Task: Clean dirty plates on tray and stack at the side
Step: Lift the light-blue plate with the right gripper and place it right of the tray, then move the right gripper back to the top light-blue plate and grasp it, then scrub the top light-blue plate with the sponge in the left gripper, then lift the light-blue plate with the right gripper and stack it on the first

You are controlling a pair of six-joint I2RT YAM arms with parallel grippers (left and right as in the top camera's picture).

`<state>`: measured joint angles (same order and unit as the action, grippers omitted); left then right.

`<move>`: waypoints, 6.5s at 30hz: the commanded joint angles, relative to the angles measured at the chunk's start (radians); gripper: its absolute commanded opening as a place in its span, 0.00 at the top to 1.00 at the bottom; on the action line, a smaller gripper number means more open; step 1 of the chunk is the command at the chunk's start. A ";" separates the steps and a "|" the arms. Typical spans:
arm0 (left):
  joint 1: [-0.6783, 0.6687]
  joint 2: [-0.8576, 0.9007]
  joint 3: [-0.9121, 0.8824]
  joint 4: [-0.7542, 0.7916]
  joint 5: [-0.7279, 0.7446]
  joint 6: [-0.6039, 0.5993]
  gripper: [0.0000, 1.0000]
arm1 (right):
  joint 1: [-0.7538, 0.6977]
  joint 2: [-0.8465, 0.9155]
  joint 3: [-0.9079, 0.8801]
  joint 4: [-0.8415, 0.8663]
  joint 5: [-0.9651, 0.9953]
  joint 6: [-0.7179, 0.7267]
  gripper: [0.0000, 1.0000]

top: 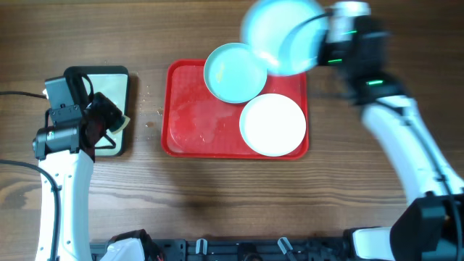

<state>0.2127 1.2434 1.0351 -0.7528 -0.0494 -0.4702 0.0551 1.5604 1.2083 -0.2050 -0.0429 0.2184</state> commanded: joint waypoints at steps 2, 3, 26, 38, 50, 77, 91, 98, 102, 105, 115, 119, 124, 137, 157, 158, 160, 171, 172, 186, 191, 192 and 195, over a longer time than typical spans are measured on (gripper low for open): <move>0.005 0.000 -0.002 0.004 0.008 -0.009 0.96 | -0.300 0.070 -0.020 -0.140 -0.116 0.159 0.96; 0.005 0.000 -0.002 0.004 0.008 -0.009 0.96 | -0.340 0.095 -0.026 -0.156 -0.116 0.158 0.96; 0.005 0.000 -0.002 0.004 0.013 -0.010 0.96 | -0.268 0.185 -0.030 -0.019 -0.632 0.071 0.18; 0.005 0.000 -0.002 -0.002 0.016 -0.009 0.96 | 0.248 0.407 -0.031 0.256 0.021 0.217 0.26; 0.005 0.000 -0.002 0.000 0.016 -0.009 0.96 | 0.281 0.548 -0.031 0.392 -0.121 0.149 0.60; 0.005 0.000 -0.002 0.005 0.179 0.027 0.96 | 0.480 0.518 0.021 0.222 -0.167 -0.019 0.75; -0.227 0.127 -0.005 0.040 0.303 0.044 0.96 | 0.536 0.517 0.021 0.153 -0.134 -0.008 0.96; -0.371 0.355 -0.005 0.182 0.303 0.032 0.96 | 0.536 0.517 0.021 0.178 -0.124 0.130 0.96; -0.401 0.475 -0.005 0.292 0.299 -0.048 0.96 | 0.536 0.517 0.021 0.179 -0.095 0.130 0.96; -0.411 0.562 -0.005 0.387 0.299 -0.063 0.96 | 0.534 0.517 0.021 0.182 -0.092 0.130 0.96; -0.412 0.670 -0.005 0.272 -0.243 -0.061 0.96 | 0.534 0.517 0.021 0.177 -0.060 0.124 0.96; -0.413 0.631 -0.002 0.200 -0.409 -0.061 0.96 | 0.534 0.517 0.021 0.177 -0.042 0.124 0.96; -0.413 0.500 -0.001 0.199 -0.336 -0.062 0.96 | 0.534 0.517 0.021 0.177 -0.042 0.126 0.96; -0.486 0.604 -0.011 0.306 0.272 -0.058 0.96 | 0.534 0.517 0.021 0.178 -0.042 0.126 0.96; -0.462 0.333 -0.007 0.138 -0.386 -0.063 0.96 | 0.522 0.497 0.021 0.171 -0.009 0.036 0.96; -0.454 0.303 -0.007 0.129 -0.384 -0.063 0.96 | 0.523 0.485 0.021 0.171 -0.010 0.017 0.96; -0.401 0.211 -0.007 0.111 -0.291 -0.063 0.96 | 0.523 0.439 0.021 0.171 -0.009 -0.019 0.96; 0.023 0.066 -0.009 -0.019 0.224 -0.048 0.96 | 0.639 0.159 0.021 0.256 0.322 -0.769 0.96; 0.036 0.066 -0.009 -0.027 0.224 -0.031 0.96 | 0.657 0.145 0.021 0.278 0.359 -0.851 0.96; 0.054 0.066 -0.009 -0.041 0.220 -0.004 0.96 | 0.889 0.126 0.021 0.637 0.717 -1.720 0.96; 0.054 0.066 -0.009 -0.042 0.220 -0.004 0.96 | 0.891 0.126 0.021 0.644 0.780 -1.685 0.96; 0.054 0.066 -0.009 -0.042 0.220 -0.004 0.96 | 0.890 0.126 0.021 0.659 0.806 -1.624 0.96; 0.054 0.066 -0.009 -0.041 0.220 -0.004 0.96 | 0.841 0.127 0.020 0.548 0.748 -1.124 0.96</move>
<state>0.2619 1.3060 1.0313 -0.7940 0.1555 -0.4911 0.9424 1.7065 1.2240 0.4332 0.7139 -1.3567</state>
